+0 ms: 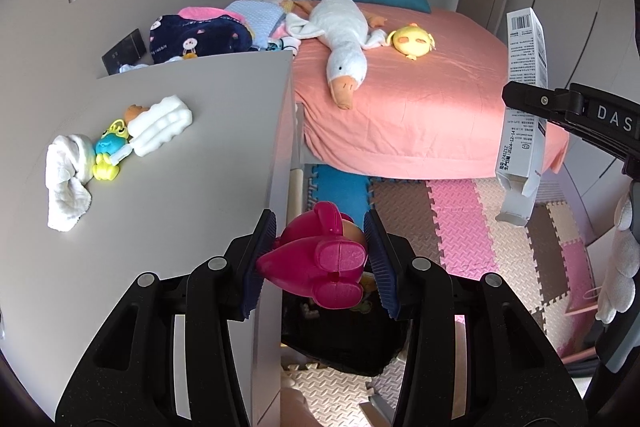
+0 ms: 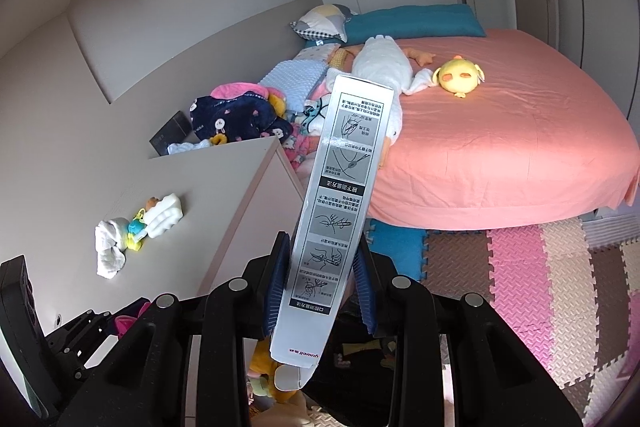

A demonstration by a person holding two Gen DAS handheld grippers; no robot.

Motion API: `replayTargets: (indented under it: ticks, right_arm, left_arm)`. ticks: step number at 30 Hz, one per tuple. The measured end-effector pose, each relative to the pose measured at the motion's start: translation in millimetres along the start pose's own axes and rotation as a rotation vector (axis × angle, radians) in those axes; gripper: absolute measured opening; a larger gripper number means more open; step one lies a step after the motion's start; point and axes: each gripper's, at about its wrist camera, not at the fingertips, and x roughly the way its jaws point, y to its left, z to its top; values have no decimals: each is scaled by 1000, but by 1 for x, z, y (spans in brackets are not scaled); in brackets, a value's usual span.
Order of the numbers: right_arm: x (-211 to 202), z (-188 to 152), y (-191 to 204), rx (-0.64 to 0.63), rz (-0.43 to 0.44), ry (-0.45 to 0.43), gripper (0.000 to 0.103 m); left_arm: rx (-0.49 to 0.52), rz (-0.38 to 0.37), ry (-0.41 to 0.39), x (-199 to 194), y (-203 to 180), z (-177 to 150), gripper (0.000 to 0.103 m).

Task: Collect trash
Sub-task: 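Carry the pink dinosaur and white box over the black trash bag, then open both tools to drop the dinosaur and box into the bag, then move both open tools back toward the towel and foam on the desk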

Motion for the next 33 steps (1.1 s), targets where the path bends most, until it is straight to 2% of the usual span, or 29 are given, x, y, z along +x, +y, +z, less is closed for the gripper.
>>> replayTargets:
  ticks: [3, 4, 6, 7, 8, 20, 33]
  right_arm:
    - [8, -1, 0, -18, -42, 28, 35]
    - [10, -1, 0, -26, -68, 35, 48]
    - [8, -2, -1, -34, -103, 13, 67]
    - [6, -2, -1, -35, -110, -1, 69]
    - [5, -1, -1, -35, -113, -7, 69]
    - [9, -1, -3, -20, -99, -1, 69]
    - [24, -7, 35, -82, -13, 3, 69]
  left_arm:
    - [34, -18, 17, 2, -9, -4, 46]
    - [50, -29, 18, 2, -12, -6, 46]
    - [74, -21, 11, -1, -16, -10, 72]
    - [87, -15, -7, -4, -17, -11, 90]
    - [97, -11, -30, -8, -18, -13, 91]
    - [38, 18, -34, -12, 6, -10, 91]
    - [-16, 54, -25, -8, 38, -18, 91]
